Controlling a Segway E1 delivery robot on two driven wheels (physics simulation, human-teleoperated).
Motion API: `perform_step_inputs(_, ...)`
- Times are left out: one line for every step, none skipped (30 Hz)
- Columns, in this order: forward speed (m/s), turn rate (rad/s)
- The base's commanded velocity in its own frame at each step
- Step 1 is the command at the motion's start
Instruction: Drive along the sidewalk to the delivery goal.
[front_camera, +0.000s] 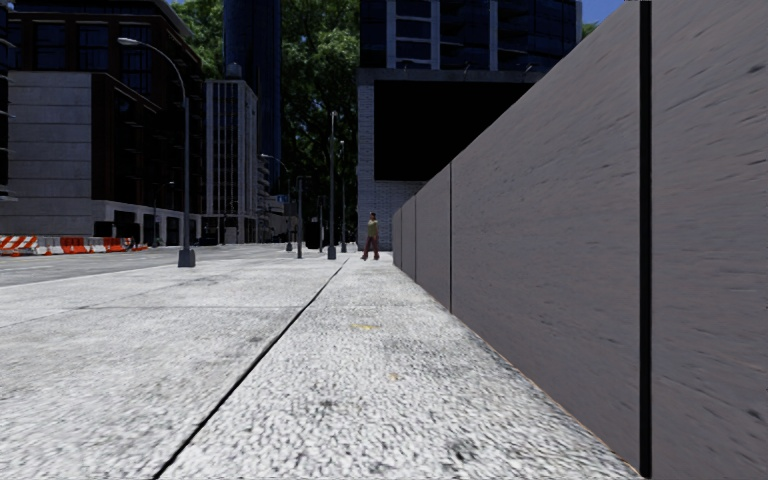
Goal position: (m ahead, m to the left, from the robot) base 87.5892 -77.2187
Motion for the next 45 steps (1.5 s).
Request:
perform_step_inputs(2.0,0.0)
perform_step_inputs(2.0,0.0)
perform_step_inputs(2.0,0.0)
perform_step_inputs(2.0,0.0)
perform_step_inputs(2.0,0.0)
perform_step_inputs(2.0,0.0)
perform_step_inputs(2.0,0.0)
perform_step_inputs(2.0,0.0)
perform_step_inputs(2.0,0.0)
perform_step_inputs(2.0,0.0)
perform_step_inputs(2.0,0.0)
perform_step_inputs(2.0,0.0)
perform_step_inputs(2.0,0.0)
perform_step_inputs(2.0,0.0)
perform_step_inputs(2.0,0.0)
perform_step_inputs(2.0,0.0)
perform_step_inputs(2.0,0.0)
perform_step_inputs(2.0,0.0)
perform_step_inputs(2.0,0.0)
perform_step_inputs(2.0,0.0)
perform_step_inputs(2.0,0.0)
perform_step_inputs(2.0,0.0)
perform_step_inputs(2.0,0.0)
perform_step_inputs(2.0,0.0)
perform_step_inputs(2.0,0.0)
perform_step_inputs(2.0,0.0)
perform_step_inputs(2.0,0.0)
perform_step_inputs(2.0,0.0)
perform_step_inputs(2.0,0.0)
perform_step_inputs(2.0,0.0)
perform_step_inputs(2.0,0.44)
perform_step_inputs(2.0,0.7)
perform_step_inputs(2.0,0.7)
perform_step_inputs(2.0,0.8)
perform_step_inputs(2.0,0.78)
perform_step_inputs(2.0,0.29)
perform_step_inputs(2.0,0.07)
perform_step_inputs(2.0,0.0)
perform_step_inputs(2.0,0.0)
perform_step_inputs(2.0,0.0)
perform_step_inputs(2.0,0.0)
perform_step_inputs(2.0,0.0)
perform_step_inputs(2.0,0.0)
perform_step_inputs(2.0,0.0)
perform_step_inputs(2.0,0.0)
